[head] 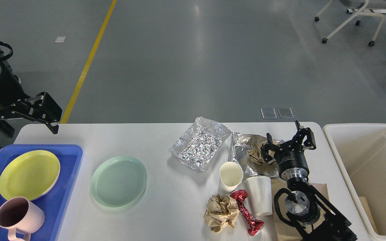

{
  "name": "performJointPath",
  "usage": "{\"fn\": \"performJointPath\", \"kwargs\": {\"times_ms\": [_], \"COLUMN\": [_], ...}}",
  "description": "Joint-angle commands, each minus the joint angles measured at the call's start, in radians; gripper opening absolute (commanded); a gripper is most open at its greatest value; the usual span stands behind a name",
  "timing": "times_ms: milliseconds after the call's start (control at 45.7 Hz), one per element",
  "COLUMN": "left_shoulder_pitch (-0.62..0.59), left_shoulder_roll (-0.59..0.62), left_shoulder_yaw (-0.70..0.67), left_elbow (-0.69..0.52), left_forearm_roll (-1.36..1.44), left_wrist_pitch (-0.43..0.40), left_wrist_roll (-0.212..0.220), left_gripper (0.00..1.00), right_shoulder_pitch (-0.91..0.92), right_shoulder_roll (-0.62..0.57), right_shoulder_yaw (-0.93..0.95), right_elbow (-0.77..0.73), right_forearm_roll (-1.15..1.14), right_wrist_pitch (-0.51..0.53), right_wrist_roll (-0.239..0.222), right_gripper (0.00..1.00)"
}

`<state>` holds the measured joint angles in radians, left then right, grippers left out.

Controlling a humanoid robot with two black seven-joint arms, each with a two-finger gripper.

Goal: Tidy desktop
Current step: 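Raise the left gripper and move it toward the pale green plate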

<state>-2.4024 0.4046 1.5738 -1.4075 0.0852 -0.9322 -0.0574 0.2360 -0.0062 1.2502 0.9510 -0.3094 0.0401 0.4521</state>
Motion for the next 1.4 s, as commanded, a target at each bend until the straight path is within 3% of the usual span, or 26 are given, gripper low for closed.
{"fn": "performJointPath", "kwargs": {"times_ms": [0,306,547,1029,1270,1379], "left_shoulder_pitch": [-0.116,-0.402,-0.388,-0.241,-0.029,0.149], "left_shoulder_roll": [-0.073,-0.231,-0.276,-0.256,-0.254,-0.237], "left_shoulder_yaw": [0.003,0.048,0.048,0.054,0.051,0.049], "left_elbow": [-0.088,-0.287,-0.295,-0.242,-0.099,-0.033], "left_forearm_roll": [-0.048,-0.231,-0.268,-0.269,-0.355,-0.395], "left_wrist_pitch": [0.003,0.007,0.010,0.056,0.168,0.210], "left_wrist_roll": [-0.002,-0.005,-0.002,-0.009,-0.002,0.001], "left_gripper": [0.96,0.96,0.96,0.96,0.96,0.96], "right_shoulder_pitch": [0.000,0.000,0.000,-0.001,-0.001,-0.001], "right_shoulder_roll": [0.000,0.000,0.000,0.000,0.000,0.000], "right_shoulder_yaw": [0.000,0.000,0.000,0.000,0.000,0.000], "right_elbow": [0.000,0.000,0.000,0.000,0.000,0.000], "right_forearm_roll": [0.000,0.000,0.000,0.000,0.000,0.001], "right_wrist_pitch": [0.000,0.000,0.000,0.000,0.001,0.000], "right_wrist_roll": [-0.001,0.000,0.000,-0.001,-0.001,-0.001], "right_gripper": [1.00,1.00,1.00,1.00,1.00,1.00]}}
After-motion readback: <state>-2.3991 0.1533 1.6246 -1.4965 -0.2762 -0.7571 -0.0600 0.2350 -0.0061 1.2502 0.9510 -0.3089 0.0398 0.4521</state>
